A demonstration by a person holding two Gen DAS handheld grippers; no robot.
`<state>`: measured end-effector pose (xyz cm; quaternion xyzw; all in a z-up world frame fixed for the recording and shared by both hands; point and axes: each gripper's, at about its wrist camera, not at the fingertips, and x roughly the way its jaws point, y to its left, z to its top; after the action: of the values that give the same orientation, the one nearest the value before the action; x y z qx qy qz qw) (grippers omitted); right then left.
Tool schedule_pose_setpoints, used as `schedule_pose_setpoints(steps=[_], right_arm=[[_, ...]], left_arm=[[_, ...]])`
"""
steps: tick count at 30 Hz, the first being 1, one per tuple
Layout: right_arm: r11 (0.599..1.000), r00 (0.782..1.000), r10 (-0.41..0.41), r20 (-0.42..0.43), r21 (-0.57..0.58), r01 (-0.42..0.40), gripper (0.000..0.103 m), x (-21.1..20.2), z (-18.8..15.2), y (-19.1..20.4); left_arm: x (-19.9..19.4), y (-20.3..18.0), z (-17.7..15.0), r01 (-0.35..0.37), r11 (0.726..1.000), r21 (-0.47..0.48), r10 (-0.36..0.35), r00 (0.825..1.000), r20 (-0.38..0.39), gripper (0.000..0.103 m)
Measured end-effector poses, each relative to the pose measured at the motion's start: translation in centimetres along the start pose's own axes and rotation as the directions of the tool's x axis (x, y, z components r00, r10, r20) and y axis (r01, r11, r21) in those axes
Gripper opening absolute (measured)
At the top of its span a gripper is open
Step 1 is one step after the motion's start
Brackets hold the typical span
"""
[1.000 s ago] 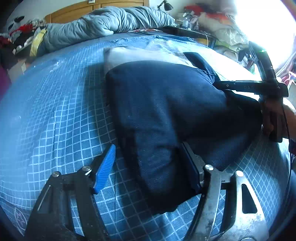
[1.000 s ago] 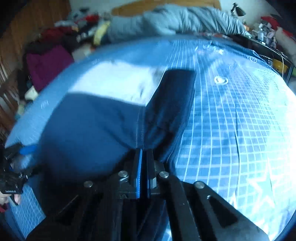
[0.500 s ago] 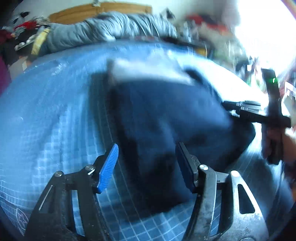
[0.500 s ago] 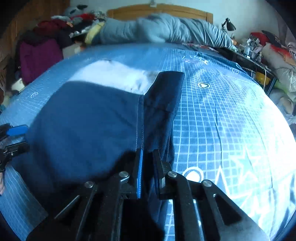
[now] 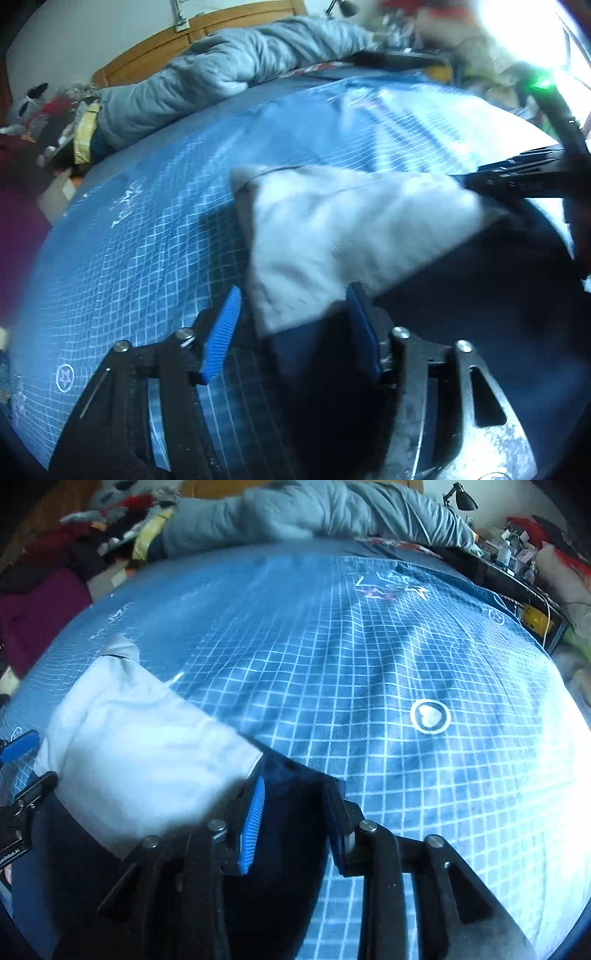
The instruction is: Fold small clothes
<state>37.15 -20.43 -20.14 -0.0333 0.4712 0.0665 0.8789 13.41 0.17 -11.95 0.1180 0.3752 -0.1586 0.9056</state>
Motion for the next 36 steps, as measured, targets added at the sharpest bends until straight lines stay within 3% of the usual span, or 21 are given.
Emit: schedule_pose_setpoints(steps=[4,7,9,12,17,18,19,21,22,23,26,29,32,36], right_arm=[[0.998,0.987,0.040,0.156,-0.061,-0.031,0.033,-8.0,-3.4,0.9],[0.993,0.978,0.039,0.205,-0.113,-0.016,0.033,-13.3,-9.6,2.4],[0.989,0.984,0.005,0.178,-0.146,0.021,0.033,-14.1,-13.6,3.3],[0.978,0.996,-0.026,0.090,-0.205,0.044,0.034,-13.0,-18.9,5.0],[0.988,0.989,-0.071,0.130,-0.126,0.088,0.041,-15.6,-18.6,4.0],[0.989,0.986,-0.073,0.148,-0.118,0.091,0.042,-17.0,-18.7,3.9],[0.988,0.983,-0.073,0.171,-0.120,0.094,0.048,-18.4,-19.2,4.1],[0.990,0.979,-0.051,0.198,-0.120,0.075,0.075,-20.7,-20.4,4.3],[0.991,0.979,-0.038,0.198,-0.117,0.062,0.097,-21.5,-21.1,4.3],[0.992,0.981,-0.036,0.188,-0.116,0.058,0.103,-21.9,-21.8,4.3],[0.995,0.991,-0.035,0.128,-0.084,0.046,0.103,-22.7,-24.2,4.3],[0.995,0.993,-0.071,0.092,-0.067,0.077,0.103,-22.3,-26.2,3.7],[0.996,0.996,-0.087,0.030,-0.015,0.087,0.103,-21.7,-27.6,2.7],[0.996,0.995,-0.074,-0.066,0.053,0.078,0.103,-20.1,-29.7,1.5]], left_arm=[[-6.5,-0.7,-4.4,0.074,0.996,0.056,-0.078,0.994,0.077,0.056],[-8.4,-1.5,-8.5,0.104,0.992,0.077,-0.107,0.994,0.031,0.062],[-7.9,-2.4,-10.8,0.082,0.992,0.094,-0.079,0.996,-0.027,0.063],[-9.2,-2.3,-11.4,0.079,0.996,0.036,-0.078,0.997,-0.023,0.066],[-12.3,-1.3,-11.1,0.030,0.998,-0.061,-0.032,0.999,-0.027,0.067],[-13.3,-1.1,-11.4,0.020,0.997,-0.075,-0.022,0.999,-0.028,0.070],[-14.1,-1.1,-12.4,0.005,0.995,-0.097,-0.008,0.999,-0.034,0.074],[-14.7,-0.5,-14.0,-0.036,0.990,-0.135,0.028,0.998,-0.059,0.082],[-14.9,-0.3,-14.7,-0.066,0.986,-0.155,0.054,0.996,-0.076,0.082],[-14.9,-0.1,-15.5,-0.094,0.979,-0.182,0.077,0.992,-0.101,0.083],[-13.9,0.4,-16.9,-0.153,0.953,-0.262,0.110,0.979,-0.172,0.085],[-12.0,0.6,-18.5,-0.175,0.932,-0.318,0.096,0.964,-0.249,0.089],[-11.0,1.0,-18.9,-0.186,0.906,-0.381,0.090,0.963,-0.256,0.103],[-10.1,1.1,-18.4,-0.219,0.884,-0.412,0.106,0.954,-0.280,0.103]])
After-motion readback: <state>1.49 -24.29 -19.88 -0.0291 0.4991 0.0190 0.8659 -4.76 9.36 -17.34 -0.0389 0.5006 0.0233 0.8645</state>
